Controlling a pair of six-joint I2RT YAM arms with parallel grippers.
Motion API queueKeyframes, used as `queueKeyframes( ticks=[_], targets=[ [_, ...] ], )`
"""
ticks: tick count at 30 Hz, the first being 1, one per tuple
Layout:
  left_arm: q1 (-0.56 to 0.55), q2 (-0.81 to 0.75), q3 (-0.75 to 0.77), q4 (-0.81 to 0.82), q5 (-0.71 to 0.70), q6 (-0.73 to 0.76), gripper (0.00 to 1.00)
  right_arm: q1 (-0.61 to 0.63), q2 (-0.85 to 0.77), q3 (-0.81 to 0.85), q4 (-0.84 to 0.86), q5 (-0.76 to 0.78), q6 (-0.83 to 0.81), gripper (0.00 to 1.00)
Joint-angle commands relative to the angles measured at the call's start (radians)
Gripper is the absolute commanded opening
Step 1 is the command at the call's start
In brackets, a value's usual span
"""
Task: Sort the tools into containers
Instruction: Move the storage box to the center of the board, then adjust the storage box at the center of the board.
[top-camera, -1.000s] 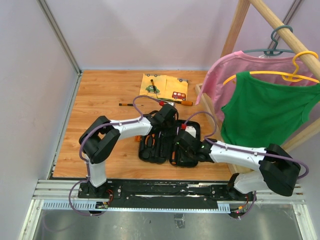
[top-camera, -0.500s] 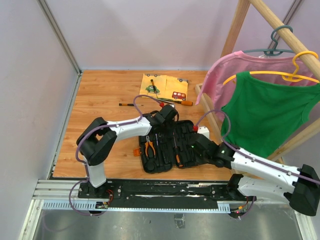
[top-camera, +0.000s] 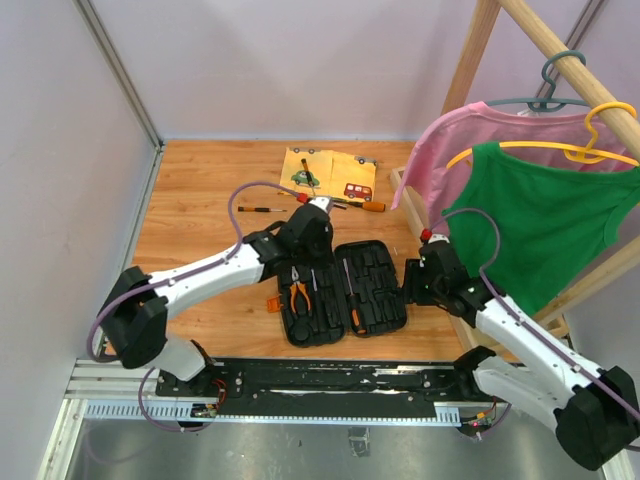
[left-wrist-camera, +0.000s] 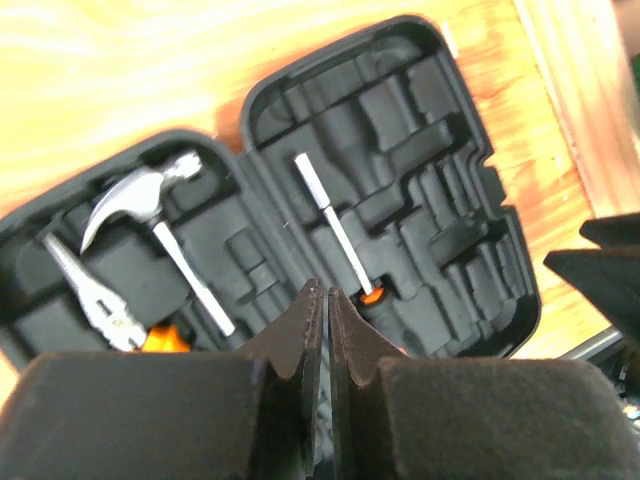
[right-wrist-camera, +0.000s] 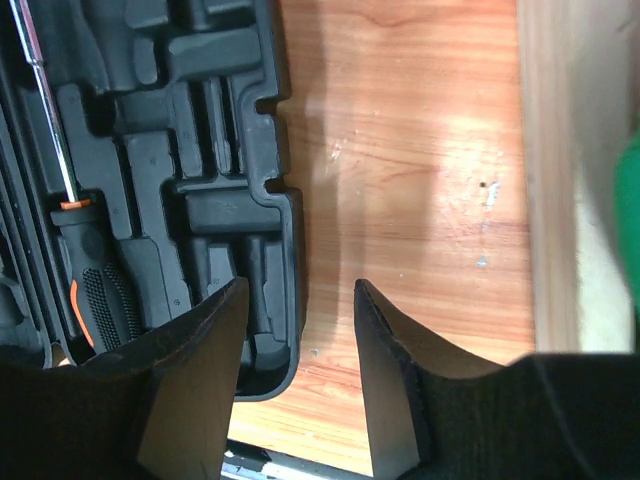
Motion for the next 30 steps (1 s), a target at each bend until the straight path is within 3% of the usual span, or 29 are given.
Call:
queueKeyframes(
  ticks=[1,9,13,21,25,30],
  targets=[
    [0.003,-0.117,-0.118,-0.044,-0.076,0.001,0.11,-0.127,0.055,-0.069,0.172,-0.326,-0.094,0.49],
    [0.003,-0.289,-0.249,-0.095,-0.108,-0.030,0.13,-0.132,0.117,-0.155,0.234,-0.501,-0.041,0.49],
    [0.003,-0.318,-0.262,-0.114,-0.116,-0.030,0.15,-0.038,0.093,-0.188,0.286,-0.533,0.038,0.49],
    [0.003,-0.310,-0.244,-0.118,-0.115,-0.025,0.18,0.221,0.114,-0.160,0.341,-0.438,0.191,0.49],
    [0.003,-0.302,-0.251,-0.119,-0.103,-0.024,0.19,0.231,0.093,-0.130,0.208,-0.340,0.181,0.52],
    [-0.027,-0.322,-0.272,-0.120,-0.101,-0.042,0.21,0.230,0.029,-0.056,-0.028,-0.107,0.135,0.54]
  ],
)
